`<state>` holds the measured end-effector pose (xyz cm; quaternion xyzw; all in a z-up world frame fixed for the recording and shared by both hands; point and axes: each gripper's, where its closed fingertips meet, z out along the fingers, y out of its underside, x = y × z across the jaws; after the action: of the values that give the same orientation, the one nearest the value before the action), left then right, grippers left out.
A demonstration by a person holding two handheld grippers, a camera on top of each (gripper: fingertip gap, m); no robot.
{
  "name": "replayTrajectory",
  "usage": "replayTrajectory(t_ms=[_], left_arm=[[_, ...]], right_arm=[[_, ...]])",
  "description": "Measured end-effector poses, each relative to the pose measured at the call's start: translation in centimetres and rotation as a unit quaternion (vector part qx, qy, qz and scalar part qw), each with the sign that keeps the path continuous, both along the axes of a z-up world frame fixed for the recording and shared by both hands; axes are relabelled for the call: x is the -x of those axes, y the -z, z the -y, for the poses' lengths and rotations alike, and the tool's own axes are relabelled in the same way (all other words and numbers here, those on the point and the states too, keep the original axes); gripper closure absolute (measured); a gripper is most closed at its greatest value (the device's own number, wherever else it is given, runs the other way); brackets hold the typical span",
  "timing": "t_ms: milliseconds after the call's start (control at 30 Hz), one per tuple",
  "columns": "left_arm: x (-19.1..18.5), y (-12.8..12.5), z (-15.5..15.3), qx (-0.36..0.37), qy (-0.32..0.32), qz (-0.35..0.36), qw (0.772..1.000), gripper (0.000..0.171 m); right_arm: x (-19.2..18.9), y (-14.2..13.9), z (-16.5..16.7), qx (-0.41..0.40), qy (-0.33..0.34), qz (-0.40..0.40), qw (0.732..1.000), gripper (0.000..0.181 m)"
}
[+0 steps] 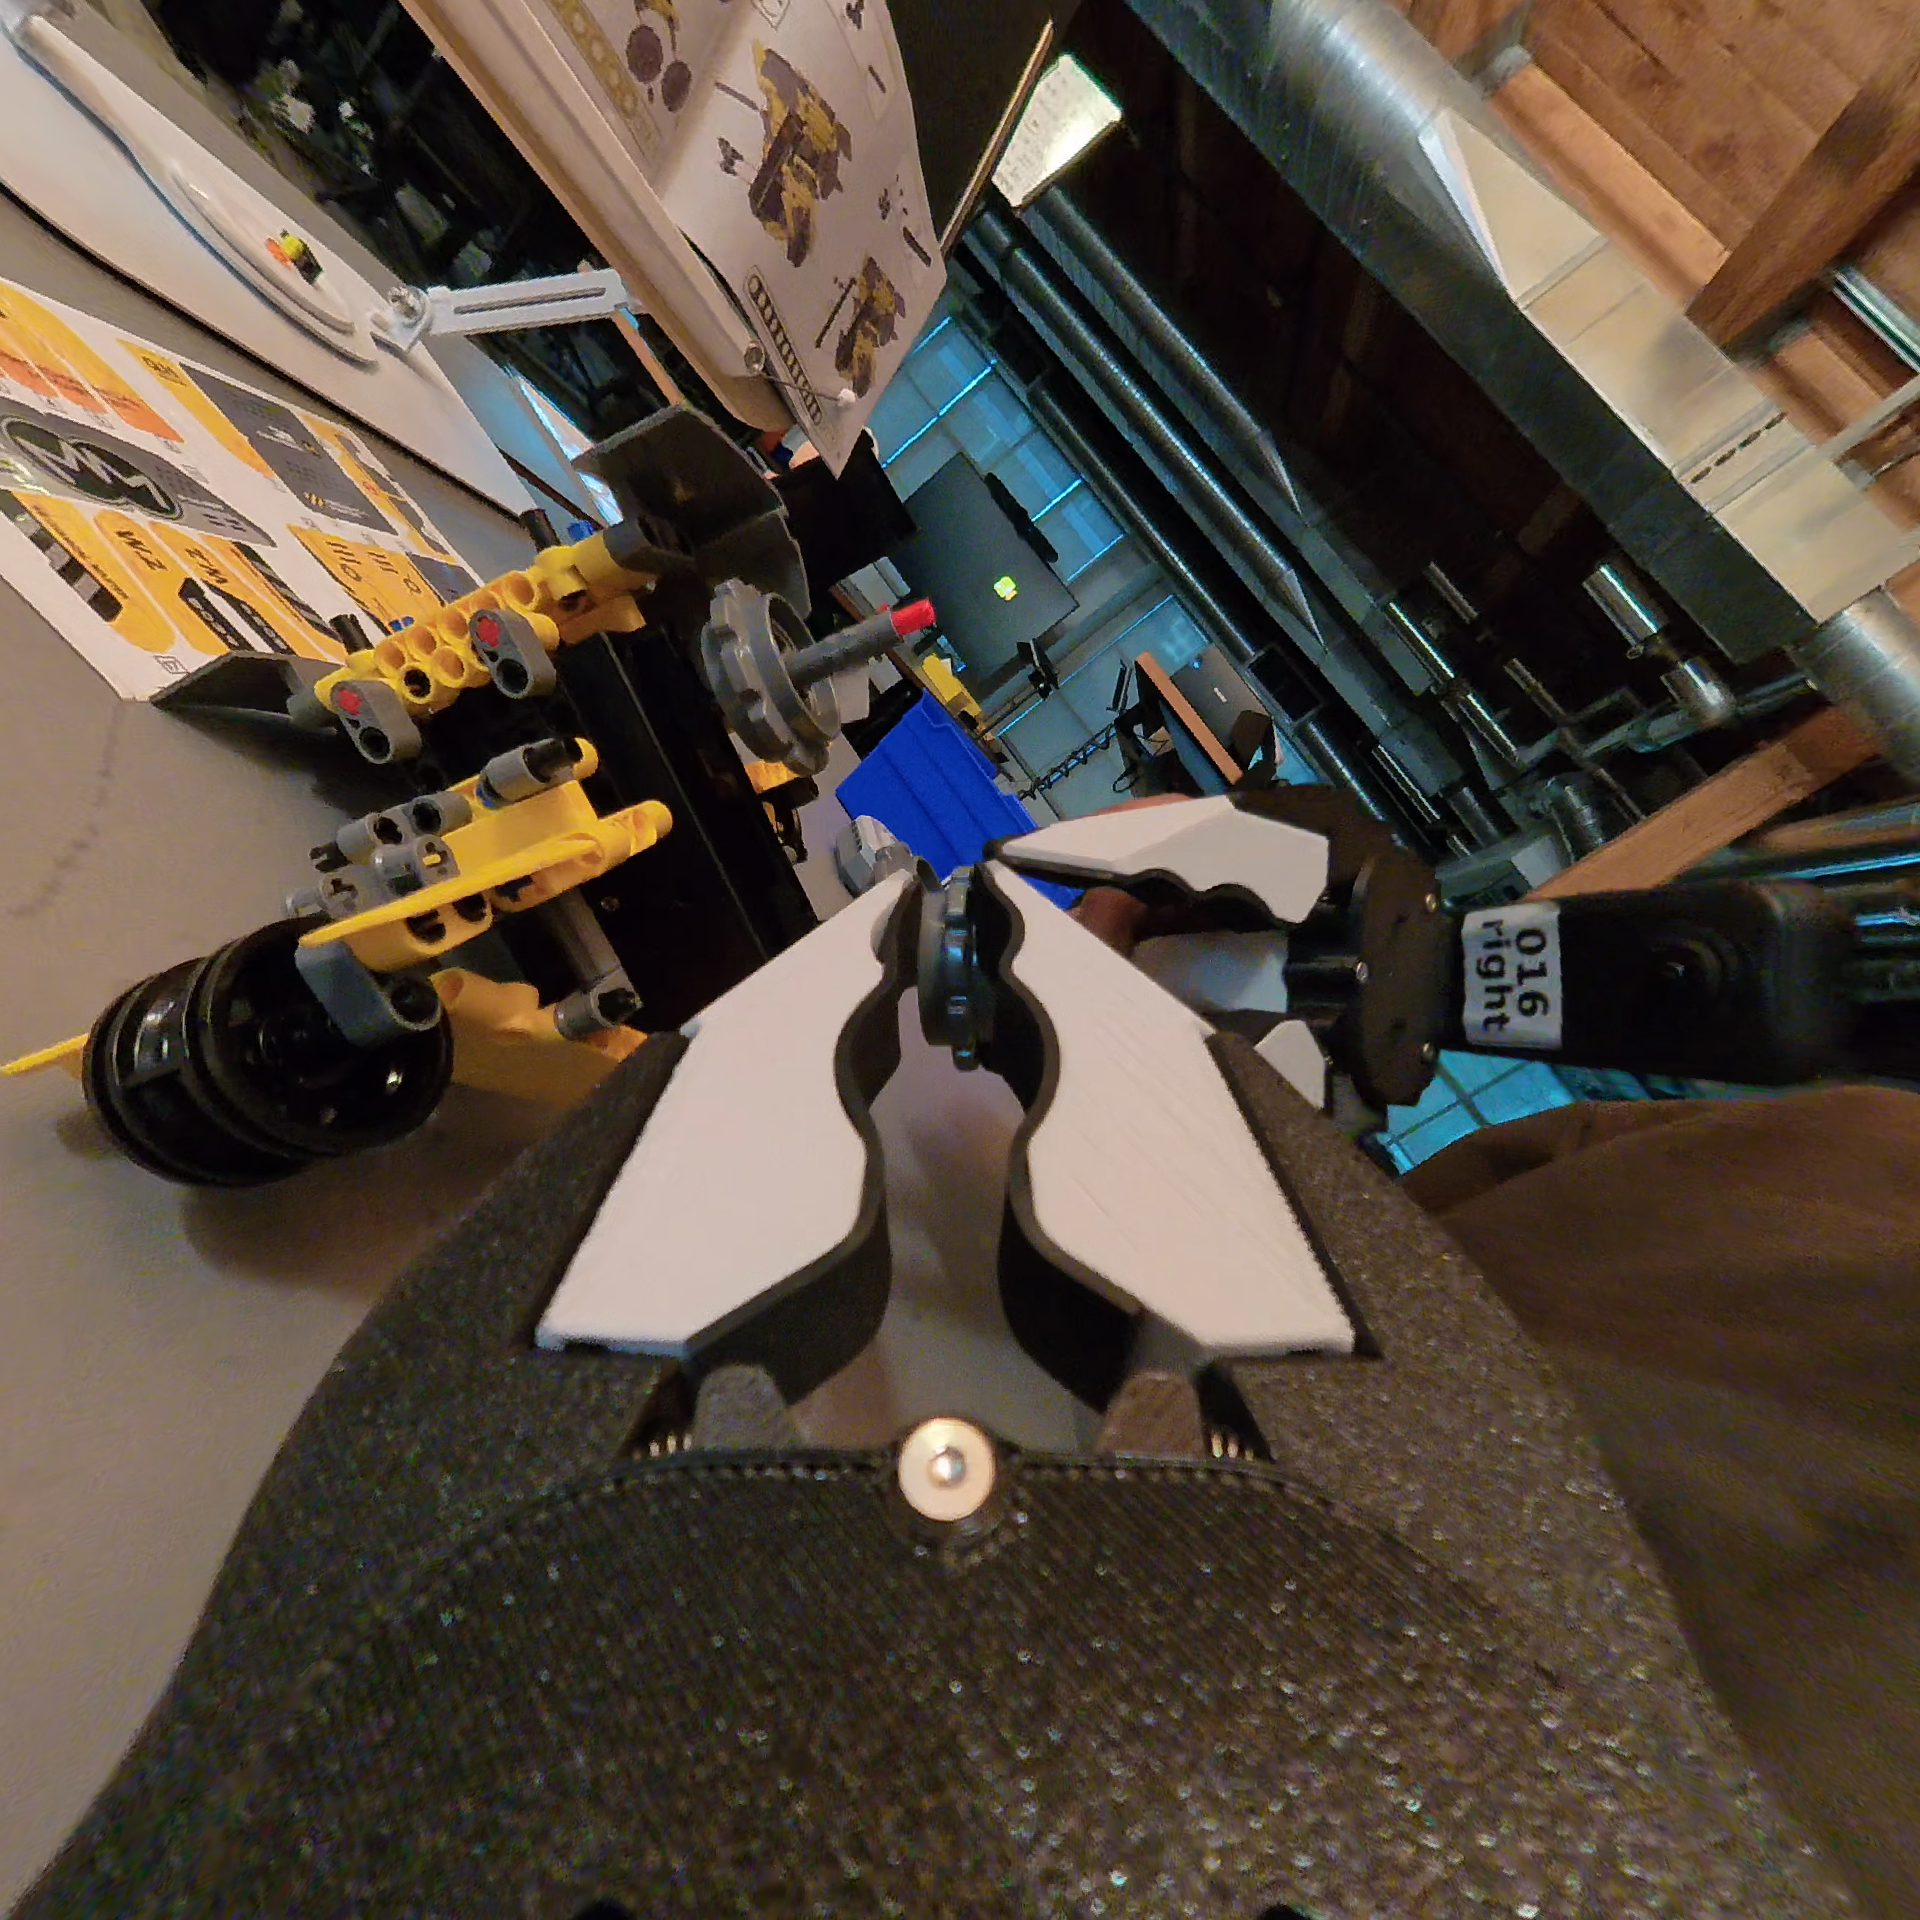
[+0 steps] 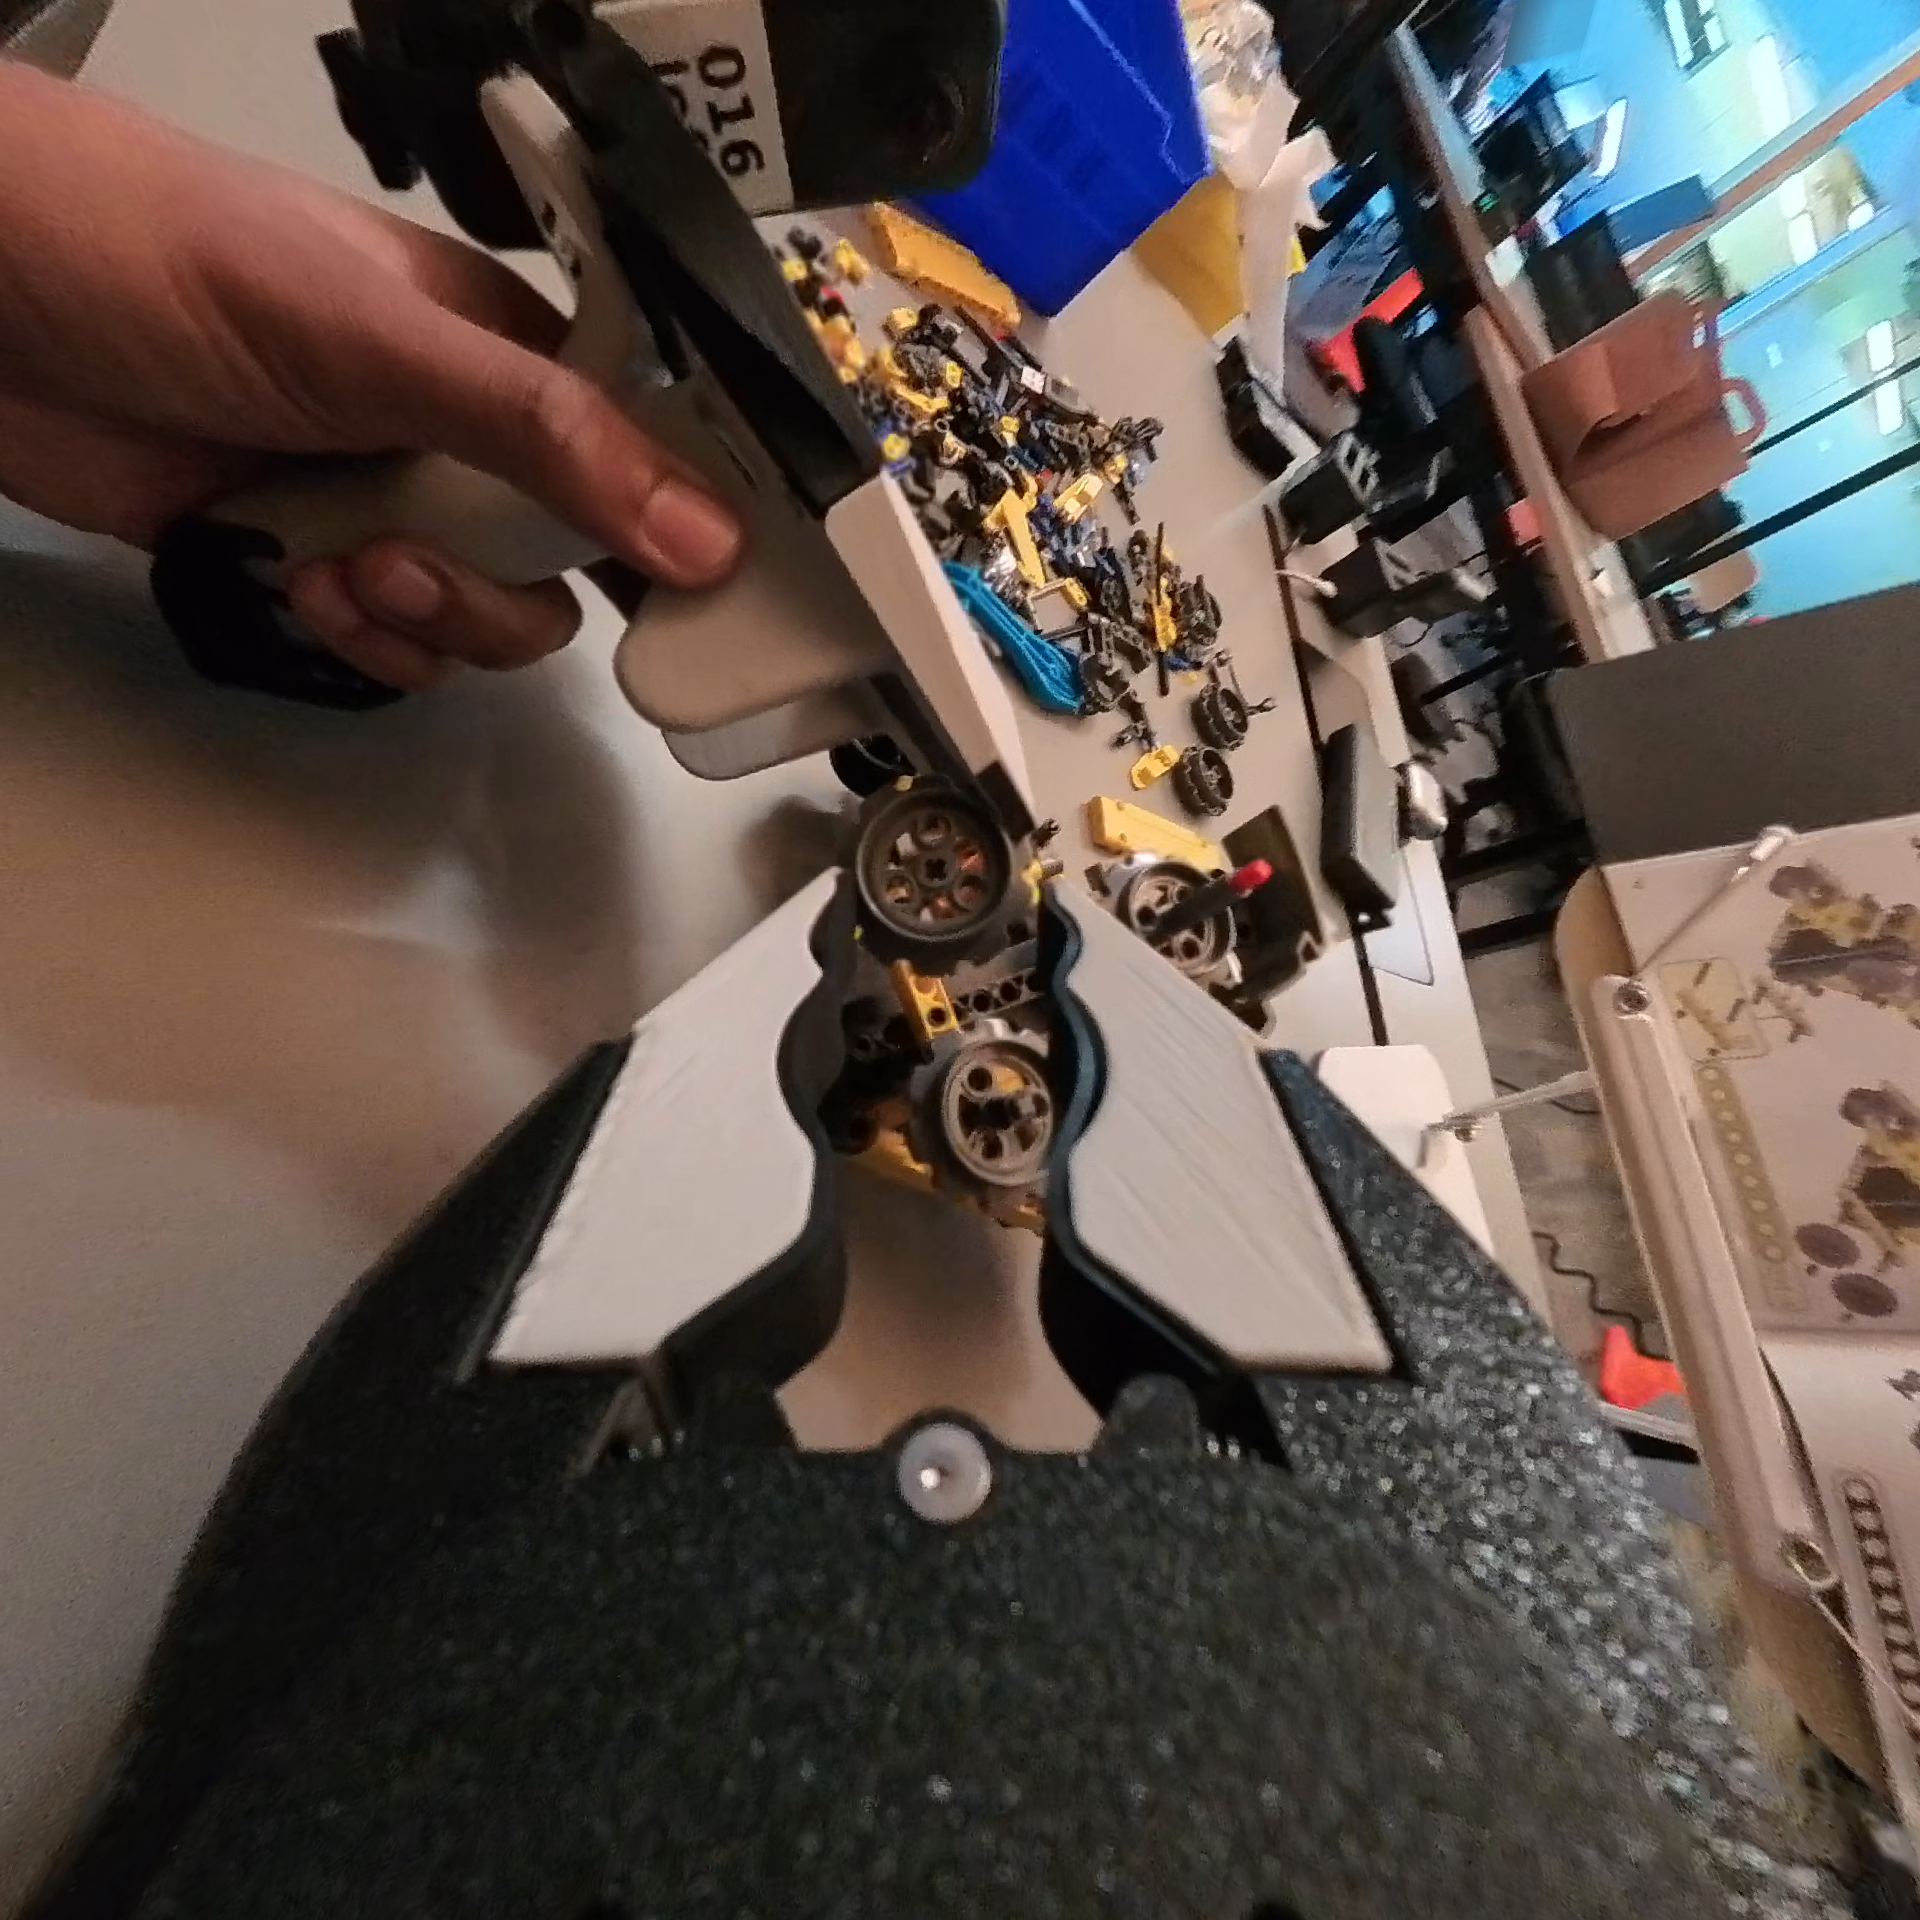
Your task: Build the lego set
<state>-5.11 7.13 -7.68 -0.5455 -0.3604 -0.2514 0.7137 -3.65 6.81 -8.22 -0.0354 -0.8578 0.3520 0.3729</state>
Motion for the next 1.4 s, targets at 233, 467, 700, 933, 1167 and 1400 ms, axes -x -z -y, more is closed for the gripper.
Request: replayTrajectory(t_ms=[233, 467, 700, 933, 1167, 1400], left_arm=[[0.5, 0.1, 0.2, -0.002, -0.004, -0.001, 1.0, 0.171], [0.6, 0.3, 0.3, -0.01, 0.002, 0.003, 1.0, 0.17], [0.8, 0.4, 0.2, -0.011, -0.002, 0.002, 1.0, 0.17], [0.9, 0.1, 0.4, -0.015, -0.01, -0.006, 1.0, 0.171], [0.9, 0.2, 0.4, -0.018, -0.005, -0.003, 1.0, 0.171], [1.3, -0.3, 1.3, -0.028, -0.02, -0.007, 0.999, 0.171]], right_arm=[[0.3, 1.0, 0.2, -0.038, -0.004, 0.091, 0.995, 0.13], [0.8, 1.2, 0.2, -0.031, 0.005, 0.098, 0.995, 0.142], [0.8, 1.6, 0.2, -0.03, 0.011, 0.109, 0.994, 0.139], [0.5, 1.4, 0.4, -0.002, 0.012, 0.145, 0.989, 0.124], [0.8, 1.8, 0.0, -0.004, 0.024, 0.157, 0.987, 0.139], [1.1, 1.3, -0.3, -0.008, 0.035, 0.124, 0.992, 0.143]])
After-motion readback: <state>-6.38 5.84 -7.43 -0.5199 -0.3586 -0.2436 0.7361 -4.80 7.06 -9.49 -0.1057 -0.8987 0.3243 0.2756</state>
